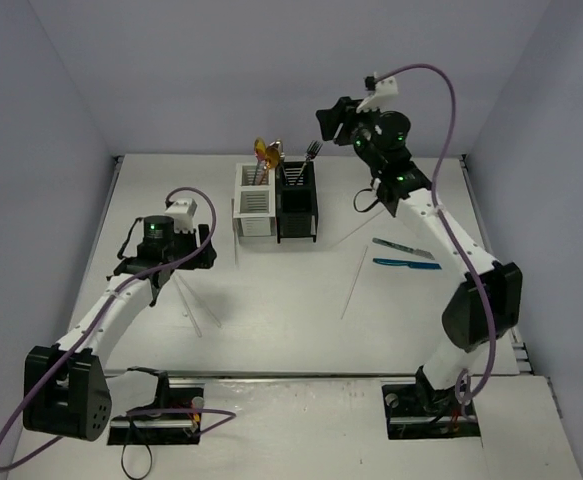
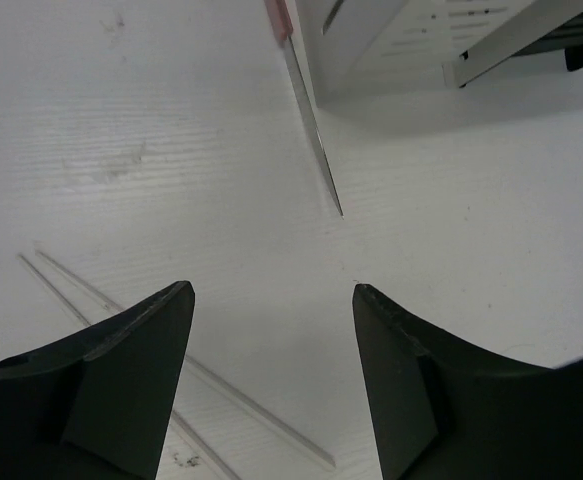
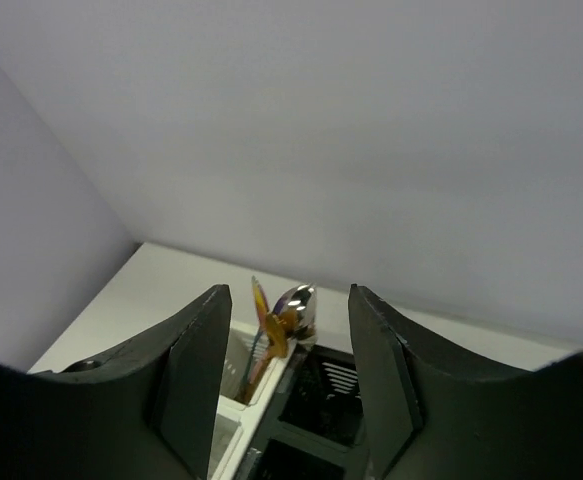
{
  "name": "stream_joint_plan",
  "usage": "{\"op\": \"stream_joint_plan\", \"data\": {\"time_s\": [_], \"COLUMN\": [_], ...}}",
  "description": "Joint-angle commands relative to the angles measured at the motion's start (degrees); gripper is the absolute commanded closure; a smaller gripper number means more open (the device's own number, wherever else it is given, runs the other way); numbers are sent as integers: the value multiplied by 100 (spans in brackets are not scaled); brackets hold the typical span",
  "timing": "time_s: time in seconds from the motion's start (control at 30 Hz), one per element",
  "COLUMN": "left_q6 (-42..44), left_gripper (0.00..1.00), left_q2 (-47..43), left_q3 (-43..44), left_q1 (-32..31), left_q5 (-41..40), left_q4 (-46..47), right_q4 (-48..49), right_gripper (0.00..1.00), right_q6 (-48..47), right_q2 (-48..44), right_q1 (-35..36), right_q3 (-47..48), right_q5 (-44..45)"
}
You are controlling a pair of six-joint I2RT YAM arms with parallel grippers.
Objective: Sort the eating utensils into containers
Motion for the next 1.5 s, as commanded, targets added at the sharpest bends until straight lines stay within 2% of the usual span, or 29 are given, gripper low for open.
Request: {"op": "stream_joint_plan", "data": {"time_s": [0.0,0.13,0.4,0.7,0.97,1.2,1.43,1.47], "left_q6": [-438,-673,-666,-617,-656,-731,-713,-713], "left_gripper": [39,39,40,45,50,62,79,84], "left_q2": [42,446,1156,2246,2789,3071,3317,3317], "left_q3": [62,182,456,1172,1313,1444,1676,1677], "left_q1": [-390,-738,-1182,-1213,-1207,-1198,-1189,-1189], "left_q5": [-666,-1001,-1025,-1162,-1237,-1360,-1654,-1684], "left_q4": [505,602,769,769,1166,1270,1056,1031], "right_q4": [133,32,-131,-178,-220,-238,-247,-252], "right_gripper": [52,51,50,50,50,50,51,51], "right_q6": [-320,-556,-745,-760,-840,-805,-770,-775], "right_q2": [-1004,-1471,-1777,-1823,-1795,-1784,-1807,-1827], "right_q1": [-413,-663,-944,-972,-990,-1007,-1069,-1075], "right_q3": [-382,-807,-1262,-1476,-1442,-1467,-1478,-1498], "right_q5": [213,292,408,466,441,414,448,438]}}
